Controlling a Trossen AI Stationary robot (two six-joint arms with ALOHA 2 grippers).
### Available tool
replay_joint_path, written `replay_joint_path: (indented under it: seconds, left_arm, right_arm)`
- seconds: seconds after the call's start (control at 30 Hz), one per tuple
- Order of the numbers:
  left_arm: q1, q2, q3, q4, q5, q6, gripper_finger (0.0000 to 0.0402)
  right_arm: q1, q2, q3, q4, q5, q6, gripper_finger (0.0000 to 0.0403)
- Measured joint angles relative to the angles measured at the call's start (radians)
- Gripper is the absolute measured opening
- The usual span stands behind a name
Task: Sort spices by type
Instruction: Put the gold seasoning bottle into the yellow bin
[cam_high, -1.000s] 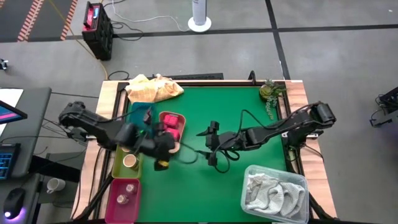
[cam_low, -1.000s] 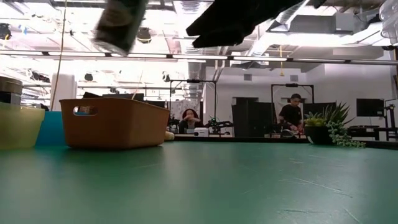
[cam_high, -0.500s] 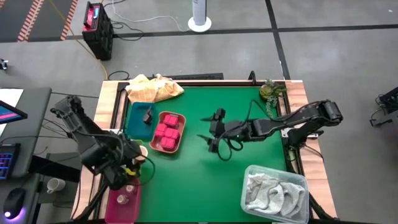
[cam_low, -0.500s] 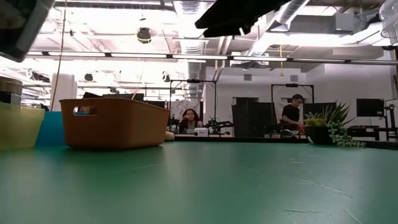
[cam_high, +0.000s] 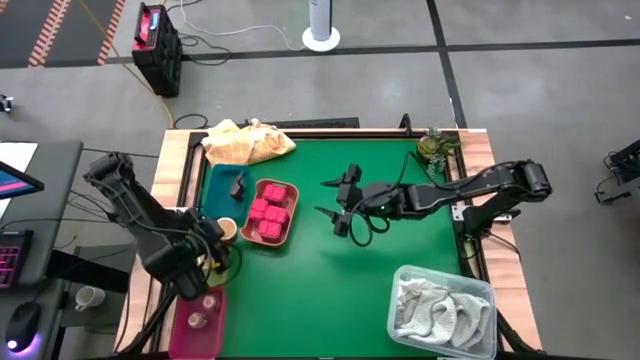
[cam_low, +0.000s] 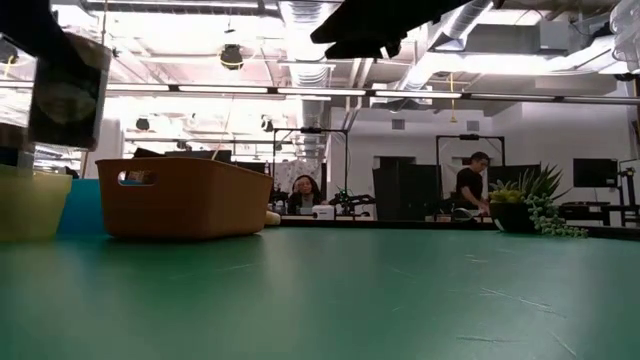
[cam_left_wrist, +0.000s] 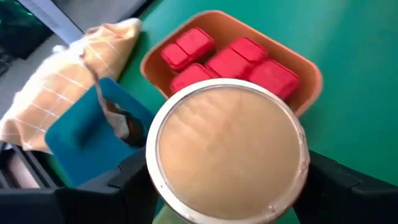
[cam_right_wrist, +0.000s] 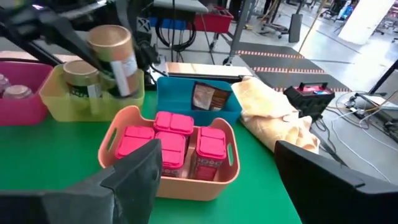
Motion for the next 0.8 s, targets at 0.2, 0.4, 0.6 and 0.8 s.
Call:
replay_joint_path:
  seconds: [0.2, 0.4, 0.6, 0.8]
  left_arm:
    - [0.0, 0.002, -0.086, 0.0, -0.02, -0.045, 0.0277]
    - [0.0, 0.0, -0.137, -0.003, 0.003, -0.08, 0.0277]
    - [0.0, 0.002, -0.093, -0.016, 0.059, -0.046, 0.0277]
    - [0.0, 0.002, -0.063, -0.061, 0.117, -0.034, 0.0277]
  right_arm:
    - [0.02, 0.0, 0.0, 0.006, 0.0, 0.0, 0.0335]
    - [0.021, 0.0, 0.0, 0.006, 0.0, 0.0, 0.0335]
    - [0.021, 0.001, 0.0, 0.006, 0.0, 0.001, 0.0335]
    - [0.025, 0.001, 0.0, 0.006, 0.0, 0.003, 0.0335]
